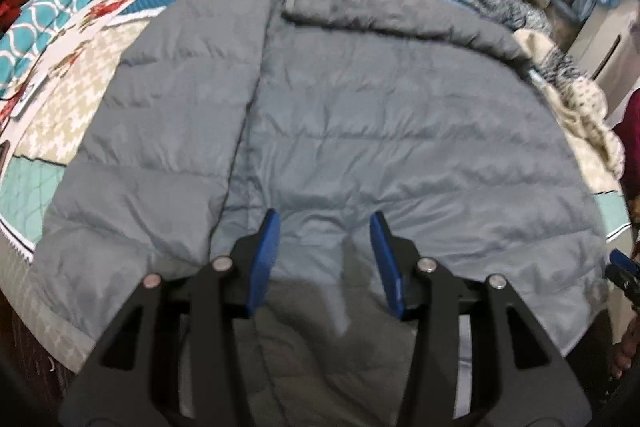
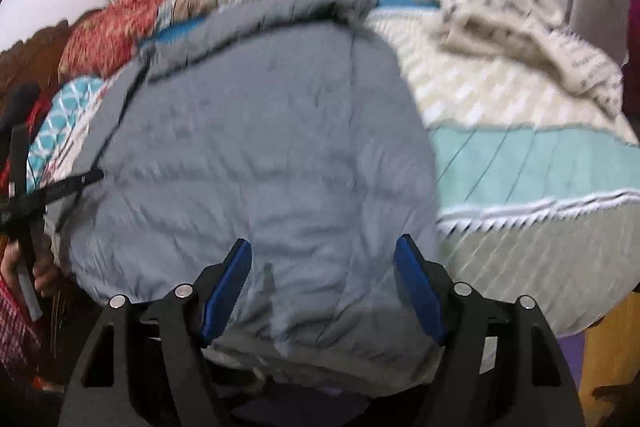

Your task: Fold large clothes

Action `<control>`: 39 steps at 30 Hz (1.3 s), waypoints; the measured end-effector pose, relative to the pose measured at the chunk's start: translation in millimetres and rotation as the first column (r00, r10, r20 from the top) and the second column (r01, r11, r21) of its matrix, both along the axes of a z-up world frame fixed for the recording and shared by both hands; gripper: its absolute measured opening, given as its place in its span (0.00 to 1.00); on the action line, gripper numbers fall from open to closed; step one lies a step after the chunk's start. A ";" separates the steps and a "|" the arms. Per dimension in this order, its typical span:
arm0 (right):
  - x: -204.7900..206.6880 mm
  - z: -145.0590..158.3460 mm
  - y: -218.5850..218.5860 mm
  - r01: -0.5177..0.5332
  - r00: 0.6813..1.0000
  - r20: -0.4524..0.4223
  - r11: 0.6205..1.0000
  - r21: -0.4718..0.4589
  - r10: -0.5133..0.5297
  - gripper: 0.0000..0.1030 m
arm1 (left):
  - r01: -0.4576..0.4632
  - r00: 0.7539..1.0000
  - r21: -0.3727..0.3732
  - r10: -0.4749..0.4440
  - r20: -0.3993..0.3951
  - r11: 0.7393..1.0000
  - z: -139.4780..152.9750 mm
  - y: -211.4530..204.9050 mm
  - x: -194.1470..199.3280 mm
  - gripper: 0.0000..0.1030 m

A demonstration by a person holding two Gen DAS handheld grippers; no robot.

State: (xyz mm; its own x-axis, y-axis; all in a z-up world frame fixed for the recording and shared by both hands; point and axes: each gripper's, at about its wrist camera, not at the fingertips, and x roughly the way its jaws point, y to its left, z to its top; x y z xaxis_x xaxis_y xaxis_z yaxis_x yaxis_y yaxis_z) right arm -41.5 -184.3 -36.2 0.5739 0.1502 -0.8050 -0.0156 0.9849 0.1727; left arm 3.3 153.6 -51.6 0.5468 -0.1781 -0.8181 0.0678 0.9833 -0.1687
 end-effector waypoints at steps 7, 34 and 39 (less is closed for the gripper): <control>13.1 -41.3 -27.6 0.090 0.980 -0.183 0.994 0.068 -0.076 0.61 | -0.005 0.996 0.082 0.012 -0.087 0.997 -36.5 -10.3 13.5 0.52; -0.8 -44.3 -31.0 0.044 0.993 -0.109 0.996 0.078 -0.035 0.61 | -0.004 0.993 0.143 0.021 -0.118 0.990 -37.6 -21.4 16.4 0.57; -3.6 -44.8 -34.4 0.037 0.995 -0.093 0.995 0.093 -0.029 0.61 | 0.002 0.991 0.157 0.019 -0.135 0.988 -36.9 -21.5 17.6 0.58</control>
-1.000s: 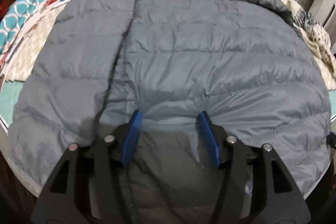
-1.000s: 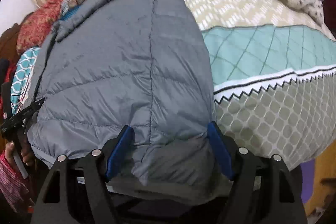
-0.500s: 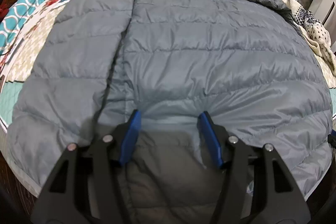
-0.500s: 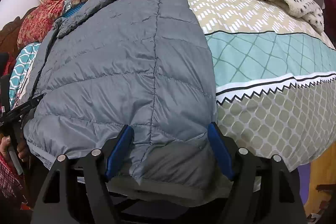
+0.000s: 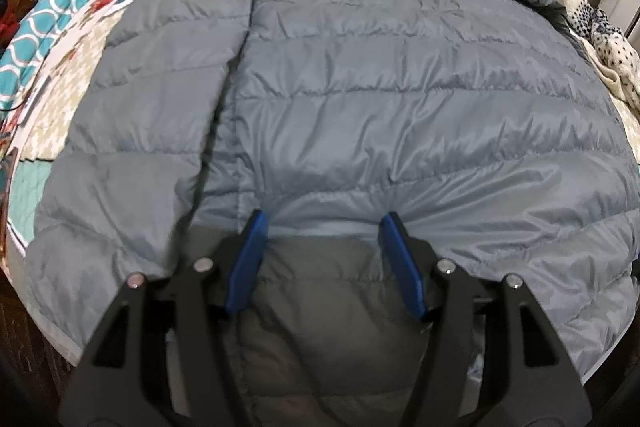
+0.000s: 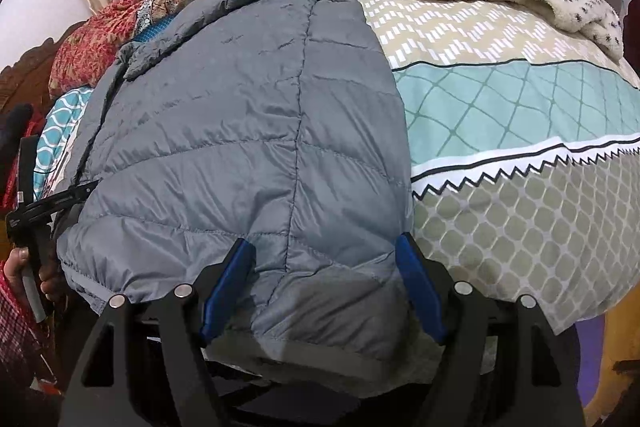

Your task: Fold large clothes

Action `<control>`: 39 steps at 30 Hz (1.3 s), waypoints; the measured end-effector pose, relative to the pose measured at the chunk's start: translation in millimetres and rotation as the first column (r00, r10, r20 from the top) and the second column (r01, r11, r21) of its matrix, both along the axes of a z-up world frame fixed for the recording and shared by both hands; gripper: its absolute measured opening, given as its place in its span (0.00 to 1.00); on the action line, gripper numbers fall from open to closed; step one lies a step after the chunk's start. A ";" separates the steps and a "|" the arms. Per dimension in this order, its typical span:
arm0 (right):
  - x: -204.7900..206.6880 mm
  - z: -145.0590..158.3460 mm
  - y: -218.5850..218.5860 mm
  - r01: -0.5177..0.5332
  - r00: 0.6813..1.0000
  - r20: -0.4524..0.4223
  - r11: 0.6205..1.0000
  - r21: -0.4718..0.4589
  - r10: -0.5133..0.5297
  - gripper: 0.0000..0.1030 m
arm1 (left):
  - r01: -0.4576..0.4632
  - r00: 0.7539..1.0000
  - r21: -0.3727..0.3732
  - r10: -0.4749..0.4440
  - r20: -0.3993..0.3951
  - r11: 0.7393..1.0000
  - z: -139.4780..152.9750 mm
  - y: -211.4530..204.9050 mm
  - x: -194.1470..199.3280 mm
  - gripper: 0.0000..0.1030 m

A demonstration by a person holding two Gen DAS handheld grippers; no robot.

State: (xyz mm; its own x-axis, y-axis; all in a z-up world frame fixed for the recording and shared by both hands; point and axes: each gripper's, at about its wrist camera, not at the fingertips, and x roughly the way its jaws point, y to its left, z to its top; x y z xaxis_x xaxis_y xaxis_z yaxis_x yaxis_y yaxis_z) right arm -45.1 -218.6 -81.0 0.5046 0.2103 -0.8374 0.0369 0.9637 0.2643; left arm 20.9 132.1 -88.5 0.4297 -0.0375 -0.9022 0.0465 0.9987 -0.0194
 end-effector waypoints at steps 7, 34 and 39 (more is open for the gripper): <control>-2.0 0.0 0.1 -0.006 1.000 0.004 1.000 0.000 0.006 0.61 | -0.007 1.000 0.009 0.007 -0.001 1.000 -0.5 -0.4 1.7 0.58; -12.4 79.0 12.8 0.012 0.963 0.269 0.998 -0.056 0.004 0.62 | -0.023 0.988 -0.134 0.043 0.146 0.991 82.2 39.2 -5.8 0.54; 13.9 83.9 32.1 -0.096 0.974 0.214 0.993 0.065 0.080 0.49 | -0.127 0.968 -0.143 0.155 0.200 0.981 102.4 87.3 -16.0 0.54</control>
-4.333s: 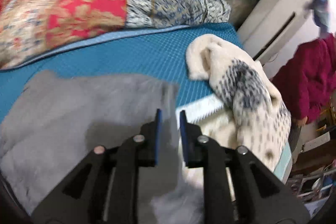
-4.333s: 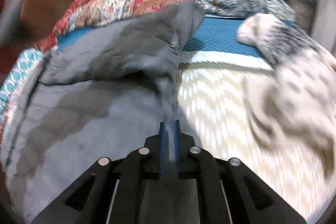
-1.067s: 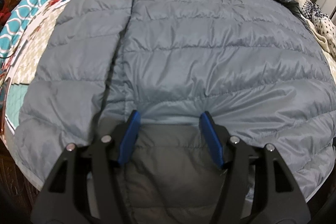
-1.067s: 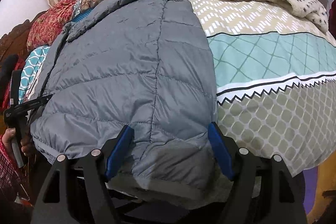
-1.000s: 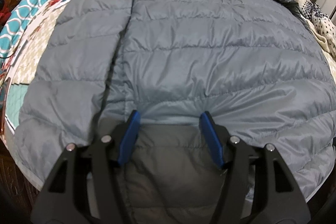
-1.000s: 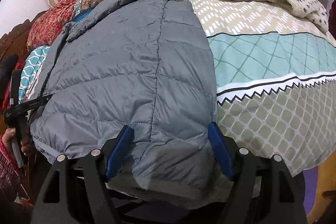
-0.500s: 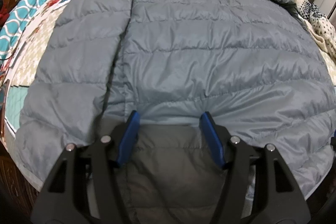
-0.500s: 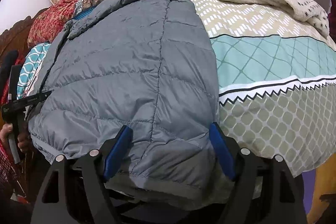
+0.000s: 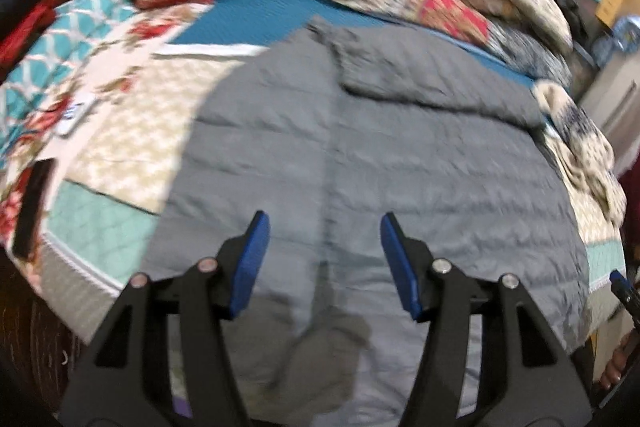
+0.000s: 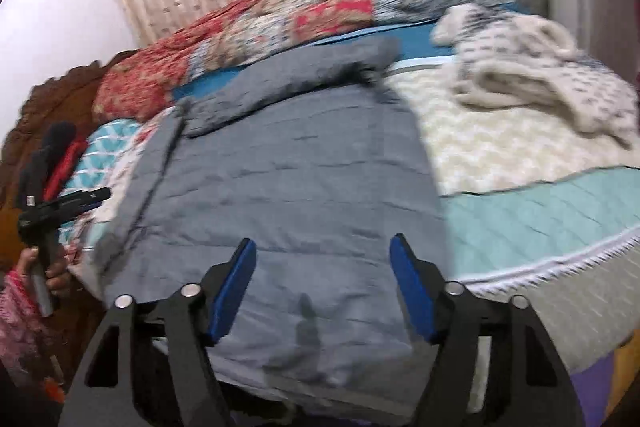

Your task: Fold large clothes

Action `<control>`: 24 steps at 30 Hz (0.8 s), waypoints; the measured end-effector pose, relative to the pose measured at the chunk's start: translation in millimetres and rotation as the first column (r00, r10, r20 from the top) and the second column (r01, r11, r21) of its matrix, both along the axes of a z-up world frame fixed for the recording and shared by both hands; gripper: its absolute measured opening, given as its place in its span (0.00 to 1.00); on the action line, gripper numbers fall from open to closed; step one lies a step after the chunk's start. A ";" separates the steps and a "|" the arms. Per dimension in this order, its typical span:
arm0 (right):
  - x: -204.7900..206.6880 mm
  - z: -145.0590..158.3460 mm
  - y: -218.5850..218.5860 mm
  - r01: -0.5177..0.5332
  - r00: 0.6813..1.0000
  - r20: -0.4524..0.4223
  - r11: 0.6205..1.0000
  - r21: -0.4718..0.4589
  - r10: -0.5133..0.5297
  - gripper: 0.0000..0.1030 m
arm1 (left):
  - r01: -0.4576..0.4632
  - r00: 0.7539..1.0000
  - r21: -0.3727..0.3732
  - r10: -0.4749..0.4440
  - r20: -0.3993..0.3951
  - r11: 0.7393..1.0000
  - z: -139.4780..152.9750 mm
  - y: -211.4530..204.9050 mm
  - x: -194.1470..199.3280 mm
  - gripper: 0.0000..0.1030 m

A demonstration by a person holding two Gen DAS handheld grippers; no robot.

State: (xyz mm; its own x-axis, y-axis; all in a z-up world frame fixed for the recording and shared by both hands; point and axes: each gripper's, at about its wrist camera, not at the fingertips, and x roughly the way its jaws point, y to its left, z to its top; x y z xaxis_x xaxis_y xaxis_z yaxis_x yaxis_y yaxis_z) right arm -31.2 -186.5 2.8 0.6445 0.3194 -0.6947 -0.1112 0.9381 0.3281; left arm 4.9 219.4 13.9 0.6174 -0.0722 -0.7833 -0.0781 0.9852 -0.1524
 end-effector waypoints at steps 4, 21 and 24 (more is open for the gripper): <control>30.4 12.5 48.8 -0.156 0.986 -0.051 0.986 0.059 0.159 0.44 | -0.115 0.993 0.022 0.114 0.040 0.993 12.9 50.5 -20.5 0.55; 139.3 -82.8 380.6 -0.512 0.634 -0.400 0.747 0.424 0.662 0.00 | -0.291 0.957 -0.038 0.291 0.003 0.956 -13.0 162.8 -86.7 0.60; 146.6 -42.5 367.2 -0.562 0.658 -0.296 0.713 0.420 0.693 0.00 | -0.282 0.959 -0.039 0.283 0.016 0.959 -8.5 159.6 -80.9 0.60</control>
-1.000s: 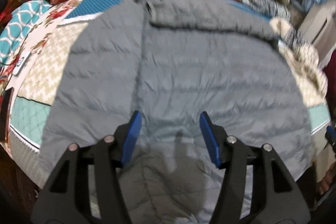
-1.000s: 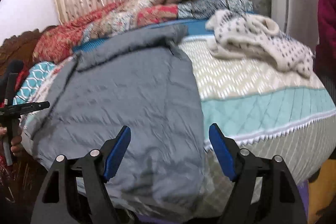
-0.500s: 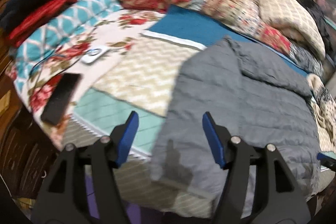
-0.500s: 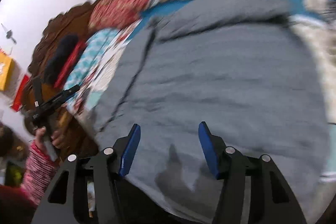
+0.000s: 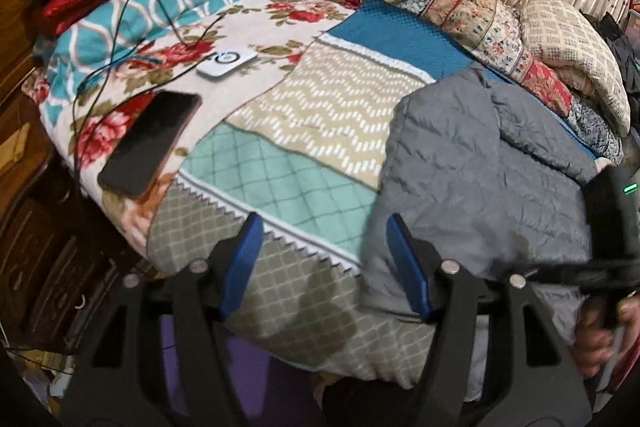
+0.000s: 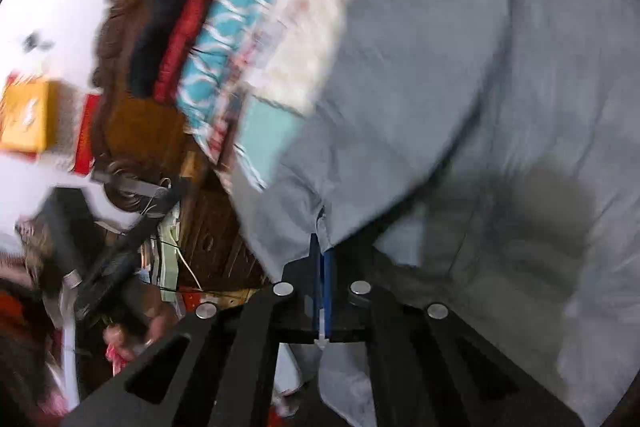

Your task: Fold large clothes

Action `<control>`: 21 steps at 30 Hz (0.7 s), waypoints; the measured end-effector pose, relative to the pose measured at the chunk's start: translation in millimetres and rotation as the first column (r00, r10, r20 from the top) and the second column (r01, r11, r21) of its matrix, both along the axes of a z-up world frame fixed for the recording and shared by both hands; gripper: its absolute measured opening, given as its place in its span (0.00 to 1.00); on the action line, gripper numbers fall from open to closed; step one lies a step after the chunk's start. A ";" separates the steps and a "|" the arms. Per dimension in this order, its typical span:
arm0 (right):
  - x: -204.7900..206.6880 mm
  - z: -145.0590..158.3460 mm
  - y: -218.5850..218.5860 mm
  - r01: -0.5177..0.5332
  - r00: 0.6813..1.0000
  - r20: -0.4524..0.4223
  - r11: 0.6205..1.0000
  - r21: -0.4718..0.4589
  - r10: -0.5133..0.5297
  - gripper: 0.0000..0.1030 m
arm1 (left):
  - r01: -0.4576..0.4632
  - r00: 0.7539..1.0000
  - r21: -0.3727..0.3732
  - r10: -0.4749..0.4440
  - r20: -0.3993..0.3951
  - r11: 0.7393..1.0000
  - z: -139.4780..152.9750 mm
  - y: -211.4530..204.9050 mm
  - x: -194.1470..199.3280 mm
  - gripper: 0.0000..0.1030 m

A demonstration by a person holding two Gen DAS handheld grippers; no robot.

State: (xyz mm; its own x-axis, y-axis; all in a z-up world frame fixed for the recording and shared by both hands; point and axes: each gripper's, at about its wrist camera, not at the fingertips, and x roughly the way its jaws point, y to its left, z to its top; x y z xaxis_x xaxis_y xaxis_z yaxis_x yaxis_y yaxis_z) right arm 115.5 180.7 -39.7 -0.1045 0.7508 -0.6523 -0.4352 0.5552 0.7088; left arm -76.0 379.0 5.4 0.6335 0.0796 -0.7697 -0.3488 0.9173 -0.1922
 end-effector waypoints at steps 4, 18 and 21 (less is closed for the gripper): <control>27.9 61.2 -85.4 0.016 0.981 0.194 0.996 -0.089 0.002 0.00 | 0.045 0.999 0.001 -0.045 0.020 0.999 8.8 -15.4 27.9 0.60; 263.9 72.2 -321.3 0.555 0.773 0.617 0.631 -0.543 -0.149 0.00 | 0.438 0.896 0.080 -0.442 0.040 0.896 13.4 -220.3 334.5 0.60; 282.9 62.8 -360.8 0.608 0.766 0.491 0.716 -0.343 -0.415 0.00 | 0.393 0.919 0.207 -0.375 -0.119 0.896 -34.0 -250.1 405.6 0.60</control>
